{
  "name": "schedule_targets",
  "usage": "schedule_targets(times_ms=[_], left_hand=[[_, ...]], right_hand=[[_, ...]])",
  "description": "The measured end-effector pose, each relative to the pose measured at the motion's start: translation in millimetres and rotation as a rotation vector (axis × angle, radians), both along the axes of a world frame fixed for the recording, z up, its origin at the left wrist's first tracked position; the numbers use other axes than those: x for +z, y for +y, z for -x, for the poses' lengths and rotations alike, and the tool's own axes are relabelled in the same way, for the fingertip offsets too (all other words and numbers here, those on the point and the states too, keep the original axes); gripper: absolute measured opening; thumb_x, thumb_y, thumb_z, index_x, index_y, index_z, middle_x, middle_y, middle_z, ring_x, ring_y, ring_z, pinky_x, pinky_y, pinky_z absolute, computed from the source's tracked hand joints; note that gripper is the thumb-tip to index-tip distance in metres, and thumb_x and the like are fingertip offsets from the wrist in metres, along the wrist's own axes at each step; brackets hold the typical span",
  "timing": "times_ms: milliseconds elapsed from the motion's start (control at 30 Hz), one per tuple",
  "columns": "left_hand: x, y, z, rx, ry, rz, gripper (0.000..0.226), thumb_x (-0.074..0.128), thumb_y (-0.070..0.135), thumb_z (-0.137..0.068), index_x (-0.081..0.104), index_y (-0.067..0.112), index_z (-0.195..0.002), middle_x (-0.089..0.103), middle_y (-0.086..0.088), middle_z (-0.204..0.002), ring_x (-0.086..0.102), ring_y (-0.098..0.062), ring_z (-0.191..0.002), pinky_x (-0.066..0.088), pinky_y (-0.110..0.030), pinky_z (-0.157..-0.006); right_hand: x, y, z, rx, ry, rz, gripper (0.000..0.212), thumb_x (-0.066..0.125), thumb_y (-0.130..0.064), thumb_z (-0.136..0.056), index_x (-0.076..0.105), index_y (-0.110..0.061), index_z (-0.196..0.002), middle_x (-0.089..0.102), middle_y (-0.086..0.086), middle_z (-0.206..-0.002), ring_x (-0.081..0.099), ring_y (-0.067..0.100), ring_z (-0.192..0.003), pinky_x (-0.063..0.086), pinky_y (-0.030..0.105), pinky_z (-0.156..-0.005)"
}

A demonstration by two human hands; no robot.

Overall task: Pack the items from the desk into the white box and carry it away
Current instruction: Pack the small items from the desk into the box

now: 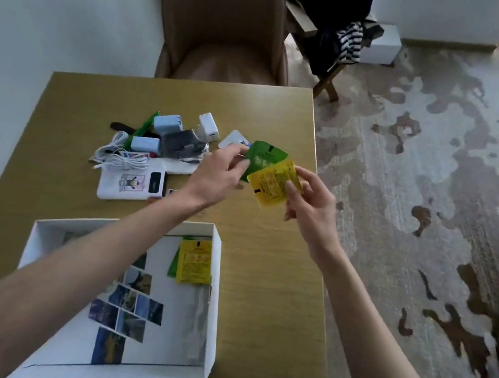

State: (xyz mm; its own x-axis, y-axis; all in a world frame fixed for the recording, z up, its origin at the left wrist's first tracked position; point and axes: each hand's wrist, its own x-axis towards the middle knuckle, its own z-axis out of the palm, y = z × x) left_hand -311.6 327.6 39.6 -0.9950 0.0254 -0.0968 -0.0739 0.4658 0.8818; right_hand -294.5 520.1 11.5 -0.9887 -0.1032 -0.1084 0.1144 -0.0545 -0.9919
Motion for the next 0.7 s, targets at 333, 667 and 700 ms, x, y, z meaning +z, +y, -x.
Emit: schedule_targets(times_ms=[333, 667, 700], left_hand=[[34, -82, -139, 0.146, -0.163, -0.47, 0.02, 0.048, 0.017, -0.099, 0.06, 0.029, -0.109, 0.071, 0.006, -0.103, 0.069, -0.015, -0.096, 0.06, -0.036, -0.056], [21, -139, -201, 0.159, -0.175, -0.423, 0.021, 0.058, 0.02, -0.094, 0.062, 0.02, -0.115, 0.073, -0.004, -0.102, 0.07, -0.027, -0.085, 0.052, -0.029, -0.043], [16, -141, -203, 0.158, -0.193, -0.396, 0.018, 0.058, 0.019, -0.095, 0.063, 0.02, -0.113, 0.074, -0.002, -0.099, 0.071, -0.023, -0.08, 0.05, -0.025, -0.04]], right_hand=[[43, -83, -34, 0.323, 0.323, -0.443, 0.027, 0.076, -0.022, -0.082, 0.069, -0.027, -0.108, 0.067, -0.011, -0.096, 0.056, 0.005, -0.065, 0.052, 0.024, -0.065], [48, -142, -87, 0.486, 0.277, -0.595, 0.02, 0.073, -0.032, -0.084, 0.064, -0.029, -0.101, 0.064, -0.01, -0.095, 0.063, 0.012, -0.077, 0.056, 0.027, -0.063], [47, -142, -91, 0.487, 0.275, -0.638, 0.017, 0.071, -0.034, -0.085, 0.064, -0.03, -0.1, 0.063, -0.01, -0.092, 0.062, 0.01, -0.077, 0.054, 0.025, -0.063]])
